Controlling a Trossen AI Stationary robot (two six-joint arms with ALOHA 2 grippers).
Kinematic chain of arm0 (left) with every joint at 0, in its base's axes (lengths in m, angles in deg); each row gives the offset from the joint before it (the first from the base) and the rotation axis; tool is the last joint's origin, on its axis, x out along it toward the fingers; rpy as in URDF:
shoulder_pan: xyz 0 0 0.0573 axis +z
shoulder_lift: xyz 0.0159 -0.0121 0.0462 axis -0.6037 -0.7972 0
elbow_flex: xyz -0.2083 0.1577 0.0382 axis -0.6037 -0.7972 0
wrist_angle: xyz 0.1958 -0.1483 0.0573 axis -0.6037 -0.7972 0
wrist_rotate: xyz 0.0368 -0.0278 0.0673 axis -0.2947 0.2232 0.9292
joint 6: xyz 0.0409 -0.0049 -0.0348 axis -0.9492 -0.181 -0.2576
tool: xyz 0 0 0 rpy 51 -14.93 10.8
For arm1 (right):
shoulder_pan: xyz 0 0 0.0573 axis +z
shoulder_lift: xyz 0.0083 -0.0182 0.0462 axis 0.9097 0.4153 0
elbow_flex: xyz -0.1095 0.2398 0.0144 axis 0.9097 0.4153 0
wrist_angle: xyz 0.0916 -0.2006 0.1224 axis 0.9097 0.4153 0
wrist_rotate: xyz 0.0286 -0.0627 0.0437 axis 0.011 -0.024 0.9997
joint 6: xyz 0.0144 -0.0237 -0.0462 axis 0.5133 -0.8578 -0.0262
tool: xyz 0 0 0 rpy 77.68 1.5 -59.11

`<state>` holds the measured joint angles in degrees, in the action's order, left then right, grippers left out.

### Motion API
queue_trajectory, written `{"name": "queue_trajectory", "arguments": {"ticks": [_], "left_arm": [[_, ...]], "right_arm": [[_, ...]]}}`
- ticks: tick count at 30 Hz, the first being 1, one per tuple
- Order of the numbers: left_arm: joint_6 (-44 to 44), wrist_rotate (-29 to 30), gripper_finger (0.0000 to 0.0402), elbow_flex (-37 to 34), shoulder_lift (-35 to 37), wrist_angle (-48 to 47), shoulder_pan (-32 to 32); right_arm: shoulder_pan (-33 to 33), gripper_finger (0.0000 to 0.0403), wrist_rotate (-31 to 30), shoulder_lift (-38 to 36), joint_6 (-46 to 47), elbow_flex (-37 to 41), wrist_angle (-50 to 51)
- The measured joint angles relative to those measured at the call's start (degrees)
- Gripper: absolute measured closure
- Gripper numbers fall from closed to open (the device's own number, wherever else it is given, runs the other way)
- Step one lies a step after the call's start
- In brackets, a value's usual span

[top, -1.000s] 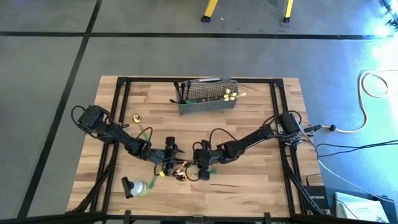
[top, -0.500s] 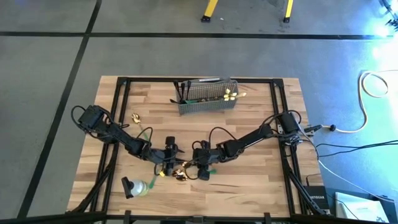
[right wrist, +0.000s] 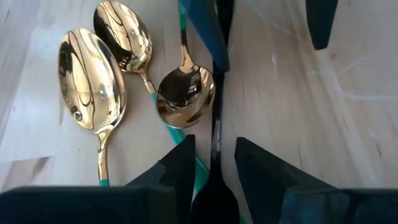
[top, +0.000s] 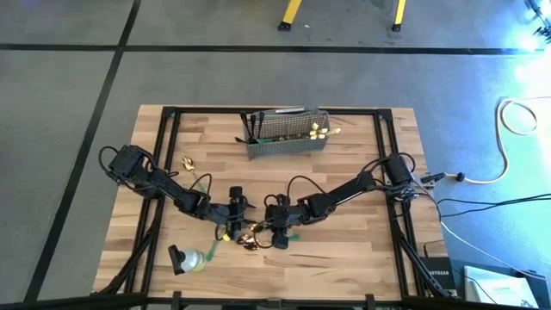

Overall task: Sort silverware
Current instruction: Put the black fork into the gray organizer

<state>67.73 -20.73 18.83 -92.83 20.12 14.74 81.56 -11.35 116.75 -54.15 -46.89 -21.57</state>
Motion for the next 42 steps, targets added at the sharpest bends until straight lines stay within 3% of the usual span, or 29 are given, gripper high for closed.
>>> {"name": "queue_trajectory", "arguments": {"ticks": [7,15,22,29,37,42], "left_arm": [[0.30,-0.02,0.0189,0.00,0.01,-0.03,0.00],[1.08,0.00,0.0189,0.00,0.02,0.09,0.00],[5.82,1.05,0.0189,0.04,0.02,5.65,-0.54],[-0.16,1.55,0.0189,0.07,0.07,16.07,-2.86],[-9.20,17.26,0.0189,0.08,2.89,18.54,-7.26],[-9.76,20.02,0.0189,0.07,3.04,18.02,-8.04]], "right_arm": [[0.00,0.0317,-0.02,0.69,-0.65,-0.22,-1.96],[0.04,0.0395,1.60,0.87,-4.80,-2.71,0.42],[-0.74,0.0400,3.06,0.80,-7.16,-4.42,6.14],[-0.80,0.0401,1.89,-1.26,-10.40,-7.16,14.18],[-0.79,0.0402,-4.59,-7.04,-12.49,-7.69,25.11],[-0.79,0.0402,-7.70,-8.98,-13.33,-7.72,27.30]]}}
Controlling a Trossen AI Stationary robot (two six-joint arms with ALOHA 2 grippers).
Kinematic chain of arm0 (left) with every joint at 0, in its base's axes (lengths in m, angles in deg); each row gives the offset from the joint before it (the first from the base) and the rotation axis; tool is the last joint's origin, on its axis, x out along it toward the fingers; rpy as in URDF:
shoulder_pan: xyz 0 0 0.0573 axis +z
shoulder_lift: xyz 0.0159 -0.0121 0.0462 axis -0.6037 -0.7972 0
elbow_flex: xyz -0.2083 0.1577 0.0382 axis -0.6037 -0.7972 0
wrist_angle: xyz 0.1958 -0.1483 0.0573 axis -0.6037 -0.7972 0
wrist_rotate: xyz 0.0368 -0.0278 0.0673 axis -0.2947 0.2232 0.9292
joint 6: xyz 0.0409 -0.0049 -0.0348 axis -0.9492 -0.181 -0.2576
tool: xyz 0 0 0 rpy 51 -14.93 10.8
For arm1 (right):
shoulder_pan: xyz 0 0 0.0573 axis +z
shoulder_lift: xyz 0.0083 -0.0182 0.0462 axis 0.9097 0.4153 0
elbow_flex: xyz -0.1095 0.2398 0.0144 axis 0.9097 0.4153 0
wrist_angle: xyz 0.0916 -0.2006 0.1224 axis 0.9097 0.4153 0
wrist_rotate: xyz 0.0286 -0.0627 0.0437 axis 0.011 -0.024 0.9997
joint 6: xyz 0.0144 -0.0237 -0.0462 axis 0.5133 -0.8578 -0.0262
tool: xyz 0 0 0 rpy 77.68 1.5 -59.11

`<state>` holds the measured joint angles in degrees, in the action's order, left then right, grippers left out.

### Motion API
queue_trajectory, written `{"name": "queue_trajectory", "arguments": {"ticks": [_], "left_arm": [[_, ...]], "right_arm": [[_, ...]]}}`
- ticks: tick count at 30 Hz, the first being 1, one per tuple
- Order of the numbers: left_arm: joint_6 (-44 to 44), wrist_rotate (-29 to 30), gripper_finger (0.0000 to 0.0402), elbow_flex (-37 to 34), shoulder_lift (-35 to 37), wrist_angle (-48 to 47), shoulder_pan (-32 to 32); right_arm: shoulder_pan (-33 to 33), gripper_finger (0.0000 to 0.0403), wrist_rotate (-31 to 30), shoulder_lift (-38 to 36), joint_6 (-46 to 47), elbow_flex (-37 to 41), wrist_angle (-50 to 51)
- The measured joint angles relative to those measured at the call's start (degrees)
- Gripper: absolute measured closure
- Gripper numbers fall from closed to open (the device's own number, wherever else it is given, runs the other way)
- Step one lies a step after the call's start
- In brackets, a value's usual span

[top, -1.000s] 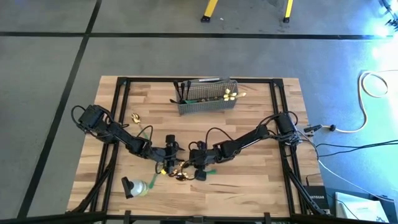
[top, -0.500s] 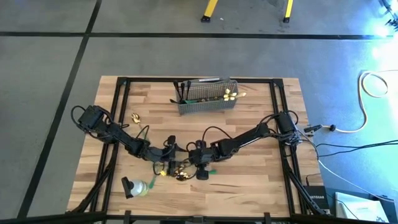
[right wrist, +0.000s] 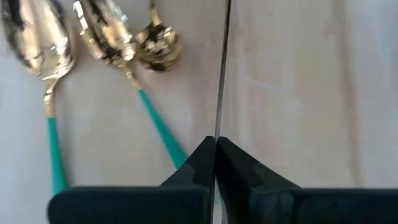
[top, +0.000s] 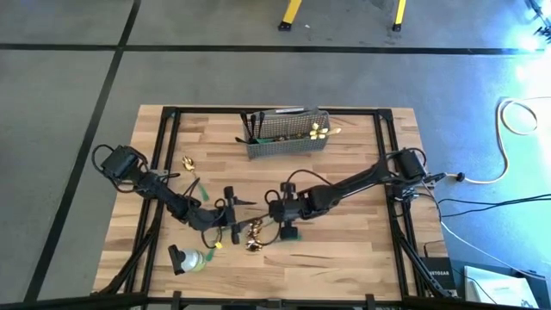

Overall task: Sort silverware
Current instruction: Put the black fork into the gray organizer

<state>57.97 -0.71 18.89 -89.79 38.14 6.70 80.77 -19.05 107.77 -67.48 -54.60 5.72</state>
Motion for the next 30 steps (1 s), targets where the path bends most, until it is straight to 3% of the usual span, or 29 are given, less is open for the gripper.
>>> {"name": "queue_trajectory", "arguments": {"ticks": [3,11,19,24,30], "left_arm": [[0.98,2.12,0.0189,0.00,0.00,0.26,-0.63],[-0.30,17.57,0.0189,0.00,-0.01,0.08,-3.86],[-1.80,27.55,0.0189,0.00,-0.02,-0.06,-8.01],[1.49,29.07,0.0189,0.00,-0.02,-4.99,-8.97],[14.14,25.71,0.0192,0.00,-0.04,-15.50,-6.28]], "right_arm": [[-0.35,0.0402,-2.26,-1.24,-0.10,-0.02,1.10],[-1.53,0.0402,-4.35,-4.03,-0.67,-0.09,1.64],[-1.46,0.0403,-10.88,-8.94,-0.05,2.16,1.23],[-1.46,0.0403,-14.31,-13.24,1.77,5.85,-2.56],[-1.46,0.0403,-11.11,-15.64,0.64,10.12,-19.24]]}}
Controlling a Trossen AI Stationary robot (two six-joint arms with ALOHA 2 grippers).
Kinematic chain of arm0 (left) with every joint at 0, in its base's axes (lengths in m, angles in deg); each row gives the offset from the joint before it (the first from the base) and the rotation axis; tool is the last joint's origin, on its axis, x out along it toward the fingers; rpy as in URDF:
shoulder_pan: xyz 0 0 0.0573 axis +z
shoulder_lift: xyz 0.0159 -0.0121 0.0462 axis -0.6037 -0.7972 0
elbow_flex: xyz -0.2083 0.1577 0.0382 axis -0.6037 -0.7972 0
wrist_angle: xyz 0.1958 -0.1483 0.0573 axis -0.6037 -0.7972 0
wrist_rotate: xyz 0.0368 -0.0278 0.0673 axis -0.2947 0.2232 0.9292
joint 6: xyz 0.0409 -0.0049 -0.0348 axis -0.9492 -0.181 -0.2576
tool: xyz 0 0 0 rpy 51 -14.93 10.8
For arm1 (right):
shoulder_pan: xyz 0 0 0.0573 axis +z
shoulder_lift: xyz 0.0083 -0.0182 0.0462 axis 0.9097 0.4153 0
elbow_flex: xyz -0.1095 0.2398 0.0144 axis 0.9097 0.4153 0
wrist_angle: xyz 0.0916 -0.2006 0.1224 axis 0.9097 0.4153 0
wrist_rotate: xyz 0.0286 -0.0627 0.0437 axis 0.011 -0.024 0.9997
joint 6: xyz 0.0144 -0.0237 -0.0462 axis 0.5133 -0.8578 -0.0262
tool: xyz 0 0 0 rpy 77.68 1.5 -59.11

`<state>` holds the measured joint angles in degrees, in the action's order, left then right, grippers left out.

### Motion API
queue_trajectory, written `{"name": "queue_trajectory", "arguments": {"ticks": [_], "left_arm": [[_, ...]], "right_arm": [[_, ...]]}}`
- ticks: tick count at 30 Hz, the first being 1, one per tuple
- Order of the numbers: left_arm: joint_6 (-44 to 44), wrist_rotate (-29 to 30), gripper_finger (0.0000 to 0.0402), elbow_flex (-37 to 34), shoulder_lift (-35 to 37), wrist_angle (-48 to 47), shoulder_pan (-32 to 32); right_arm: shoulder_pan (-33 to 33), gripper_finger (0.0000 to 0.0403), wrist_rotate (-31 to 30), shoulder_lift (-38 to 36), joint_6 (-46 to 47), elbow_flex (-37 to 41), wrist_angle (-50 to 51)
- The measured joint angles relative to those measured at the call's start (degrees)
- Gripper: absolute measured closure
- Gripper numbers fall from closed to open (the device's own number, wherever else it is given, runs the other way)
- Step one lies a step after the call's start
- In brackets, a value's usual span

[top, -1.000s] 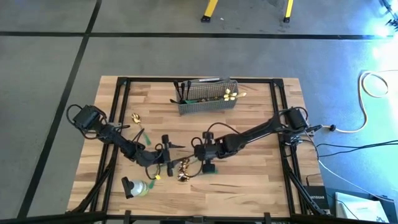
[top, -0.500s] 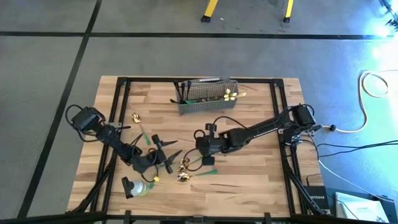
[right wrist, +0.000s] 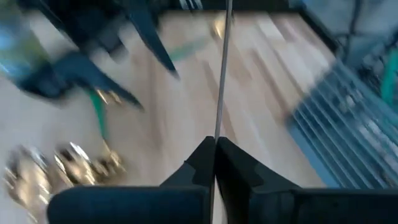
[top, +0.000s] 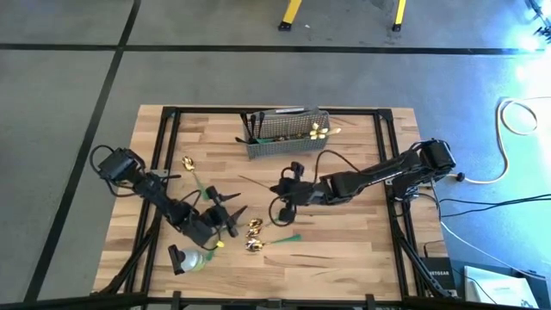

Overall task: Sort silverware
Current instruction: Put the black fork into the gray organizer

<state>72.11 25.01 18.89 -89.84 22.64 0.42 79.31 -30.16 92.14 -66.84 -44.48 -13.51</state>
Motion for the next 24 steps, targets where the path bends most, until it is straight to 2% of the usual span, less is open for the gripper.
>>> {"name": "queue_trajectory", "arguments": {"ticks": [4,7,13,15,17,21,24], "left_arm": [[3.88,-0.08,0.0203,-0.02,0.00,-2.83,1.07],[3.65,-0.10,0.0211,-0.02,0.00,-2.89,1.26],[3.79,-0.10,0.0224,-0.02,0.00,-3.10,1.26],[3.92,-0.10,0.0227,-0.02,0.00,-3.71,1.26],[3.92,-0.12,0.0228,-0.03,0.00,-3.89,1.26],[2.15,1.47,0.0228,-0.02,-0.04,-1.63,2.41],[1.89,1.17,0.0228,-0.02,-0.04,0.47,5.06]], "right_arm": [[-0.98,0.0403,1.65,0.04,-3.81,0.13,-7.34],[-3.85,0.0403,6.46,0.04,-6.29,0.13,-12.91],[-12.49,0.0403,23.06,0.46,-9.43,0.13,-23.46],[-15.74,0.0403,30.65,1.06,-9.20,0.84,-30.96],[-18.64,0.0403,35.78,1.13,-7.87,1.75,-38.18],[-23.95,0.0403,39.01,1.10,-6.89,2.43,-44.51],[-27.42,0.0403,37.49,1.82,-8.70,2.40,-49.31]]}}
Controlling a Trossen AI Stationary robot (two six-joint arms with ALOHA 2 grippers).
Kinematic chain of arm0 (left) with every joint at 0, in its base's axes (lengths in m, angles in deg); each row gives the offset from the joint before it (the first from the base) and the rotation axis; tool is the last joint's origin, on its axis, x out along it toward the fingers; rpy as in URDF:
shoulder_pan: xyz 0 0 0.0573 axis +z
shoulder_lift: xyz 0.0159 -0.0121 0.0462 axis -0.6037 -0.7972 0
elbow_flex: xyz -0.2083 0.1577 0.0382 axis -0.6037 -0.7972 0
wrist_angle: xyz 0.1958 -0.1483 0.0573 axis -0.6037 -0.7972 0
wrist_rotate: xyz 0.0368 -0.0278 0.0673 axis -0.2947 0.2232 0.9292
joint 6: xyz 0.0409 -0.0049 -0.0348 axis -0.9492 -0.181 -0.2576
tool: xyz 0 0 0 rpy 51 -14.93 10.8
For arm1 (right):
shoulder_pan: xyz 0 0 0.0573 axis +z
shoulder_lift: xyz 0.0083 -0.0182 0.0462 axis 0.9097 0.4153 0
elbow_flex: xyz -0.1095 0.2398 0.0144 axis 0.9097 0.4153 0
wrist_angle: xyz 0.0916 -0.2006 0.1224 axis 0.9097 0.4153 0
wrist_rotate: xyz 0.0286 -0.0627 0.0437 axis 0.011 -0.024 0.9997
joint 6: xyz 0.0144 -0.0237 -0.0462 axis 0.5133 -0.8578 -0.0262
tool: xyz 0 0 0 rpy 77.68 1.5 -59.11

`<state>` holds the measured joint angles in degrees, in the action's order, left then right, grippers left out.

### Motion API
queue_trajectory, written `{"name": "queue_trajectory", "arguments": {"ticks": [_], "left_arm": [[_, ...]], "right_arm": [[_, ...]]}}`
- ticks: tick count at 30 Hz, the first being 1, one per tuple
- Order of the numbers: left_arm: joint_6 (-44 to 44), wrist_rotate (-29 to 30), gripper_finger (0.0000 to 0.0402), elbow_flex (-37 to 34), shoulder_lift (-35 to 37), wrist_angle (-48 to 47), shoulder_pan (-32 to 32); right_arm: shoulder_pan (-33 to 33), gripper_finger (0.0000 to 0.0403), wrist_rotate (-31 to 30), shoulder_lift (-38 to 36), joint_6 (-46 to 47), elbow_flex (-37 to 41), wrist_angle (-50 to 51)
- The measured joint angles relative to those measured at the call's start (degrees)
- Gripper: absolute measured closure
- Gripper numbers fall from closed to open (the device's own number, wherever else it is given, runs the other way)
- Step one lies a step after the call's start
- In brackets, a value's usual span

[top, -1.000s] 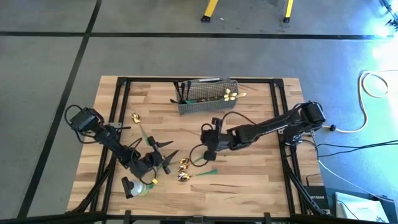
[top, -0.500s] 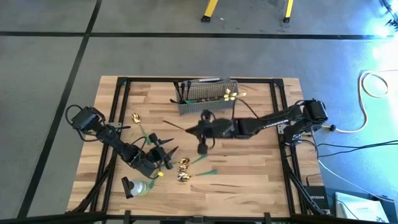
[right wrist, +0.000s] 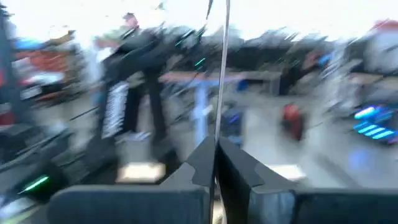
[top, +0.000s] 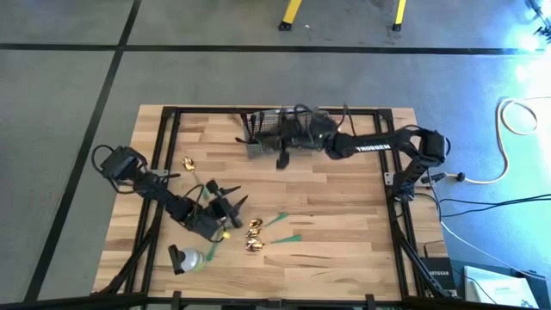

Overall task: Sort silverware
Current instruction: Put the black fork into the gray organizer

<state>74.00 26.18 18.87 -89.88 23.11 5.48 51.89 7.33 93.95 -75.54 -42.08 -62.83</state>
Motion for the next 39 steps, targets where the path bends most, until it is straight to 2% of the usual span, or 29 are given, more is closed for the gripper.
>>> {"name": "queue_trajectory", "arguments": {"ticks": [6,9,14,16,22,27,39], "left_arm": [[-3.31,-2.24,0.0257,-0.02,0.60,3.25,4.44],[-7.10,-4.29,0.0295,0.01,3.76,3.22,4.32],[-14.49,-4.09,0.0378,0.02,10.28,2.08,3.00],[-15.81,-4.03,0.0395,0.02,12.82,-0.05,2.90],[-14.90,-3.84,0.0401,0.02,20.51,-12.39,5.77],[-15.06,-4.88,0.0402,-0.07,28.15,-18.26,12.76],[-18.35,-20.52,0.0401,-0.04,41.33,-20.88,35.53]], "right_arm": [[-5.65,0.0403,1.29,5.18,3.43,-2.49,-2.04],[-7.02,0.0403,2.52,8.73,4.21,-5.05,-2.24],[-8.23,0.0403,2.56,15.18,4.25,-10.45,-2.20],[-8.73,0.0403,3.54,16.89,4.66,-12.32,-2.56],[-10.21,0.0403,3.94,19.46,5.14,-14.25,-2.96],[-11.60,0.0403,5.37,20.09,5.50,-14.39,-3.00],[-11.58,0.0403,6.94,20.39,4.83,-14.36,-2.15]]}}
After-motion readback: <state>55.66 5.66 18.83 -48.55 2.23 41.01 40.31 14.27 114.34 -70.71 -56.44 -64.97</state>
